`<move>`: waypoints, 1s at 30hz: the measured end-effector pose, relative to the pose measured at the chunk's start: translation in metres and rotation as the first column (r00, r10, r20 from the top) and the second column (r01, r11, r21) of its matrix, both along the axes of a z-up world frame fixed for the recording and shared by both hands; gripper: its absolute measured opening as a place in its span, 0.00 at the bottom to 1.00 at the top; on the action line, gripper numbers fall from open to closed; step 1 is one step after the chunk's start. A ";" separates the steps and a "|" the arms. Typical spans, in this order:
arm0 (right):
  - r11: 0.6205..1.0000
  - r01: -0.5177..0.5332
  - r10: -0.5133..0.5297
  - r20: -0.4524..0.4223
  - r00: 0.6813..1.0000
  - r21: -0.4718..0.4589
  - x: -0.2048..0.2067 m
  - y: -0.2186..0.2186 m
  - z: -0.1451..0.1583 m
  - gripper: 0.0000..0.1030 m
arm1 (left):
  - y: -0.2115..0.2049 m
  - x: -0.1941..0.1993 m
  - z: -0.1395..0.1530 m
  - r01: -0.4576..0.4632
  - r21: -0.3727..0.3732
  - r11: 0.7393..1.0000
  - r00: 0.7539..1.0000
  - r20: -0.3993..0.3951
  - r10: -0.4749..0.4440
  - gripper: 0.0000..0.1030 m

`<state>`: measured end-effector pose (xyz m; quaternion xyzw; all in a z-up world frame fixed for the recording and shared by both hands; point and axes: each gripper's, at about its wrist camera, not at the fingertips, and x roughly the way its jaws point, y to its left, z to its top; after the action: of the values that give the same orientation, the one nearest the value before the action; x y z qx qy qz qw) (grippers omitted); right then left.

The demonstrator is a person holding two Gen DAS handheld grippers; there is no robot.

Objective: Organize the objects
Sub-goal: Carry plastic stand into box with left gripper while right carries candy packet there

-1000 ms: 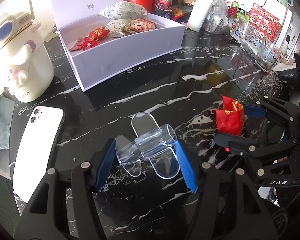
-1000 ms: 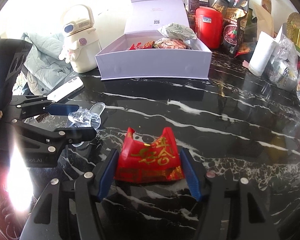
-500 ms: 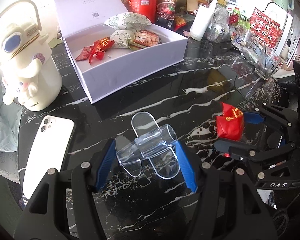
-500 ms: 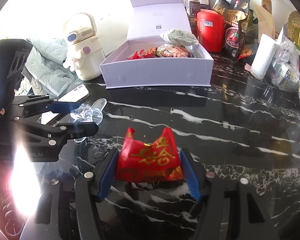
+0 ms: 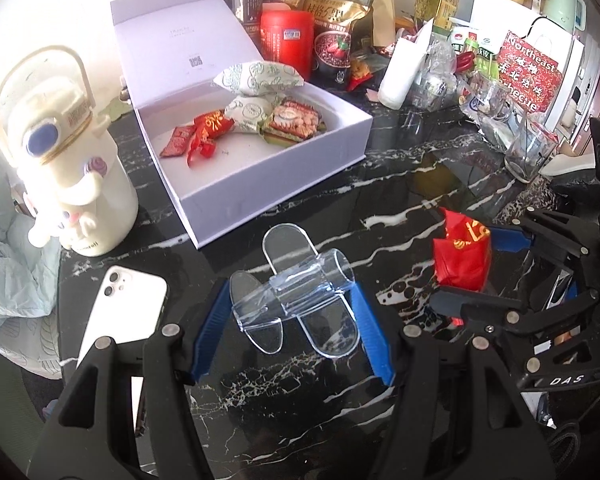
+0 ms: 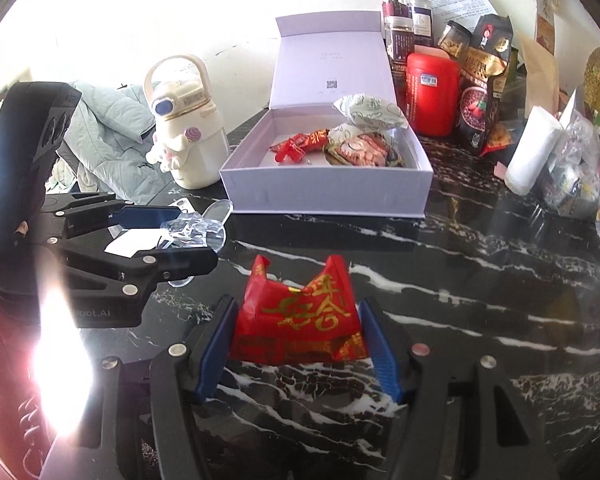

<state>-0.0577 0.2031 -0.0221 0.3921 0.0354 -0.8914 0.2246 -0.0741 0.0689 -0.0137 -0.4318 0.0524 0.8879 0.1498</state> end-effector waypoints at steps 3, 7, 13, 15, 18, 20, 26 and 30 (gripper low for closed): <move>1.000 -0.010 0.010 -0.019 1.000 0.003 -0.002 0.000 0.010 0.61 | 0.002 -0.001 0.009 0.004 0.000 1.000 1.000 -0.017 -0.004 0.58; 1.000 -0.022 0.022 -0.041 0.999 0.018 -0.007 -0.001 0.020 0.61 | 0.003 -0.006 0.018 0.001 0.000 1.000 1.000 -0.031 -0.001 0.58; 0.999 -0.037 0.039 -0.064 0.997 0.024 -0.016 -0.003 0.033 0.61 | 0.003 -0.016 0.032 -0.001 -0.008 1.000 0.998 -0.061 0.000 0.58; 0.999 -0.044 0.045 -0.071 0.996 0.021 -0.021 -0.004 0.038 0.61 | 0.003 -0.020 0.037 0.000 -0.008 1.000 0.998 -0.067 -0.001 0.58; 0.998 -0.053 0.055 -0.082 0.995 0.017 -0.028 -0.005 0.044 0.61 | 0.002 -0.027 0.042 -0.001 -0.007 1.000 0.997 -0.074 0.001 0.58; 0.998 -0.058 0.059 -0.088 0.994 0.018 -0.032 -0.006 0.047 0.61 | 0.000 -0.031 0.045 -0.011 -0.010 1.000 0.997 -0.079 0.010 0.58; 0.997 -0.070 0.072 -0.109 0.991 0.020 -0.047 -0.008 0.058 0.61 | -0.004 -0.045 0.052 -0.025 -0.014 1.000 0.996 -0.092 0.023 0.58; 0.997 -0.074 0.076 -0.118 0.990 0.024 -0.058 -0.009 0.062 0.61 | -0.004 -0.055 0.052 -0.022 -0.008 1.000 0.996 -0.090 0.022 0.58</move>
<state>-0.1154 0.1942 0.0396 0.3391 0.0721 -0.9036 0.2518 -0.1293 0.0647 0.0383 -0.3928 0.0583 0.9077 0.1356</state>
